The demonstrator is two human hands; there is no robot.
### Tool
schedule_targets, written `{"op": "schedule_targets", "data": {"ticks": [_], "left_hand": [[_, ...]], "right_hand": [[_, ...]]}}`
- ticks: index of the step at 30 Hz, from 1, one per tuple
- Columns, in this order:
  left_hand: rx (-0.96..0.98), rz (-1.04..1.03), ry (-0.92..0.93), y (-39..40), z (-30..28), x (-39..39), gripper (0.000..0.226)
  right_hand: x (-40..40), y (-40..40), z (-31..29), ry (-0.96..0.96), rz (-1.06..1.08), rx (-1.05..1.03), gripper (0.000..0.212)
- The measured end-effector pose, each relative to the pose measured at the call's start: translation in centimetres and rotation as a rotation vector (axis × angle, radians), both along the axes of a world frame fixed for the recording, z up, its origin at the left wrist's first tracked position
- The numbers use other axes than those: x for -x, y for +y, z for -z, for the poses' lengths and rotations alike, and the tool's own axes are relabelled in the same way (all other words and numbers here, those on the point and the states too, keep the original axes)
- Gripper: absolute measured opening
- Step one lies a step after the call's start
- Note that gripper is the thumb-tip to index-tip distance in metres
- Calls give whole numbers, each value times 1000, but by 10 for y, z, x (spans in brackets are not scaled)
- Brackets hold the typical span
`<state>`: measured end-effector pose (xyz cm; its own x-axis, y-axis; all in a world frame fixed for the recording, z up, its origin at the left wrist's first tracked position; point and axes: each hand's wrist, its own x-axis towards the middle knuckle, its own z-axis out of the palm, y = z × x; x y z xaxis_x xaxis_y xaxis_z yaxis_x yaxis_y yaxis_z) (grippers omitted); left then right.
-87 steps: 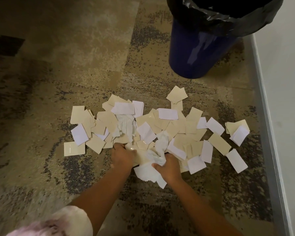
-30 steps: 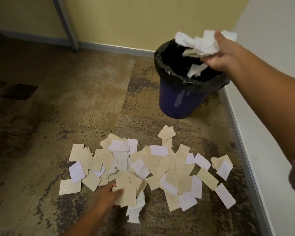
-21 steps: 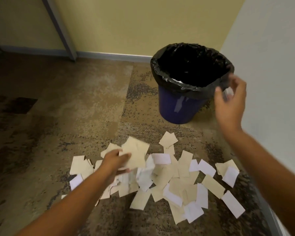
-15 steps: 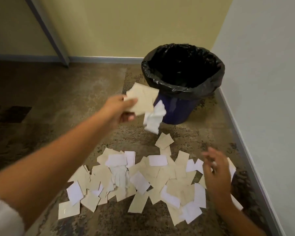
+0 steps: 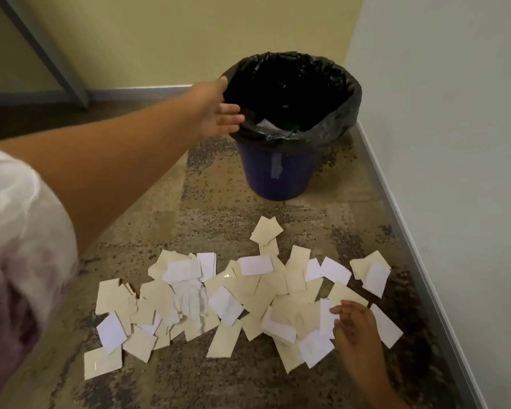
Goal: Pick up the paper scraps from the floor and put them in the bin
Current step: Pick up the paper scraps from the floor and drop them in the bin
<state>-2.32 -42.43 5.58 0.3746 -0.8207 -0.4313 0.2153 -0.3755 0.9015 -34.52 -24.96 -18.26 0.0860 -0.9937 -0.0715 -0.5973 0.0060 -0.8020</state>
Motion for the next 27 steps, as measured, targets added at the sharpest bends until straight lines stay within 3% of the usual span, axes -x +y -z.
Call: {"op": "schedule_targets", "data": {"ticks": [3,4,9,11,15,18,21,24,27], "left_hand": [[-63,-105,-154,32,32,-6,44],[-108,-113,-229,46,46,-9,41],[-332,-64,-338,130,134,-19,24],[-434,-2,-394,165,166,-19,17],[-741,332,-670,234,220,-26,22],[-882,356,-691,275,236,-32,46],[-883,328,-674,305,245,-33,70],[-794,306,-634,325,262,-30,92],[-798,374,-715,340,284,-23,108]], "right_hand": [[13,-15,19,115,72,-27,16],[19,-20,26,170,97,-74,20],[63,-42,62,664,32,-343,80],[76,-44,68,643,9,-447,97],[69,-34,69,433,13,-400,97],[39,-23,63,390,-72,-366,92],[4,-13,59,383,-174,-365,94],[-22,-3,57,548,-363,-359,94],[-39,7,55,723,-515,-361,94]]}}
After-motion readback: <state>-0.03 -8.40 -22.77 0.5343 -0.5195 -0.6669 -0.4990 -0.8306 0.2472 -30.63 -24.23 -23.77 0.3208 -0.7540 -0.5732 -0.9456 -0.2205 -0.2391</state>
